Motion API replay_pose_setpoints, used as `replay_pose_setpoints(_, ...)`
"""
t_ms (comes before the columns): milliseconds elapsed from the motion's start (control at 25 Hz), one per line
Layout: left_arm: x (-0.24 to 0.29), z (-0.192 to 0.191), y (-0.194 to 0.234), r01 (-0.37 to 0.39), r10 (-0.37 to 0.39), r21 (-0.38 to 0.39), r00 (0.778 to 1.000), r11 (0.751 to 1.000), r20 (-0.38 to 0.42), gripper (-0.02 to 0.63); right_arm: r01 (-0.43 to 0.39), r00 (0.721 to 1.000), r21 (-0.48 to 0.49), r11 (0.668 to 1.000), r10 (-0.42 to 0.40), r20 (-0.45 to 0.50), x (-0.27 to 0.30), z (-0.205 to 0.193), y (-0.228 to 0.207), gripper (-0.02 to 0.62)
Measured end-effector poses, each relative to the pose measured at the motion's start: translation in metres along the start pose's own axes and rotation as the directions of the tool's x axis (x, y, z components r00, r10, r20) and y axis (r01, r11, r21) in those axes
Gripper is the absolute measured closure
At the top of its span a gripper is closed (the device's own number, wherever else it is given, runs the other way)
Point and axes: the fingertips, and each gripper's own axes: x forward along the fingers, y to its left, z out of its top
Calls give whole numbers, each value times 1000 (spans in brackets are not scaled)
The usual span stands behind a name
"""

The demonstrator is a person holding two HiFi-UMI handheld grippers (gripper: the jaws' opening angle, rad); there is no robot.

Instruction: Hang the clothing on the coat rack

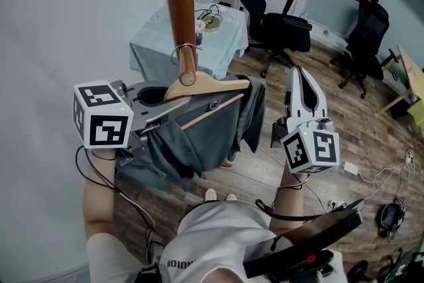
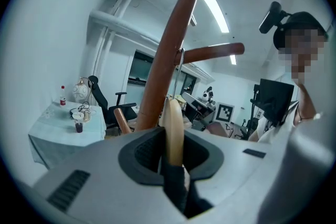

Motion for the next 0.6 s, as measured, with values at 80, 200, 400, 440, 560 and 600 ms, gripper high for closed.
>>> replay_pose_setpoints(80,-1,2,0,-17,17,25,1000,1000,10,535,-2,1000,1,1000,2,-2,0,0,1,575)
replay_pose_setpoints(200,-4,6,-1,-42,38,73,998,996,49,535,-10,1000,3,1000,10,-7,1,-3,3,574)
replay_pose_setpoints(400,-17,16,1,-128,106,173,986,977,129,536,-40,999,7,999,40,-10,5,-5,15,575)
replay_pose_setpoints(440,-20,17,2,-158,133,203,982,966,133,537,-49,999,7,999,49,-11,6,-5,18,575)
replay_pose_setpoints(560,-23,16,6,-232,199,282,970,931,139,535,-76,997,11,997,76,-16,10,-10,28,575)
replay_pose_setpoints(600,-23,15,6,-247,213,303,967,920,141,535,-86,996,12,996,87,-17,11,-11,31,575)
